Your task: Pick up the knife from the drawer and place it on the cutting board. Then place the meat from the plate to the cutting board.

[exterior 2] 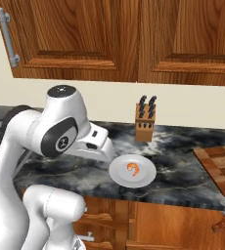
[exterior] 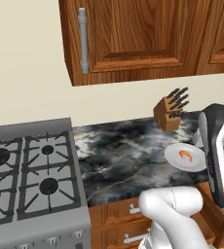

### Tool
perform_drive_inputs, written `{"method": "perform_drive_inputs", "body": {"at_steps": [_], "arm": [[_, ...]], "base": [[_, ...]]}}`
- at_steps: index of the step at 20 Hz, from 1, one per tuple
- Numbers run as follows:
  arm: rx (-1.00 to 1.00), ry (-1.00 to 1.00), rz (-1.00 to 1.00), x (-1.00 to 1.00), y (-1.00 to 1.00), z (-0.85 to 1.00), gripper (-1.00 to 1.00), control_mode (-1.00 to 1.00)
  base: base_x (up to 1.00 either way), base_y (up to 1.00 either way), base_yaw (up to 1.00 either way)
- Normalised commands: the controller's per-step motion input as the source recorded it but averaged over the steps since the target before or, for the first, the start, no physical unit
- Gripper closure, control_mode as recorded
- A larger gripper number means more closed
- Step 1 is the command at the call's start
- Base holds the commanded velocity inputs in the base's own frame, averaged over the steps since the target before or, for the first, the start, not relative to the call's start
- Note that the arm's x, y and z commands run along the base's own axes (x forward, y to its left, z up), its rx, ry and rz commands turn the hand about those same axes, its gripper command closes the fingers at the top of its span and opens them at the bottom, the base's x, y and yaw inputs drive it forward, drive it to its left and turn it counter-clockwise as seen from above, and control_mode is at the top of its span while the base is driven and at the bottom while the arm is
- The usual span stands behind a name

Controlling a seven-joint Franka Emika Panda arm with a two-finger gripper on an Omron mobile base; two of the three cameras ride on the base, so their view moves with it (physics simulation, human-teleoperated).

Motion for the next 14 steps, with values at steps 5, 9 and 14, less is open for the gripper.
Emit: {"method": "perform_drive_inputs", "body": {"at_steps": [5, 9, 14], "arm": [[-0.14, 0.16, -0.02, -0.05, -0.22, -0.53, -1.00, -1.00], [-0.08, 0.18, -0.02, -0.03, -0.52, -0.46, -1.00, -1.00], [-0.01, 0.14, -0.04, -0.05, -0.73, -0.50, -1.00, -1.00]], "base": [[0.00, 0.00, 0.00], [0.00, 0.00, 0.00], [0.00, 0.00, 0.00]]}}
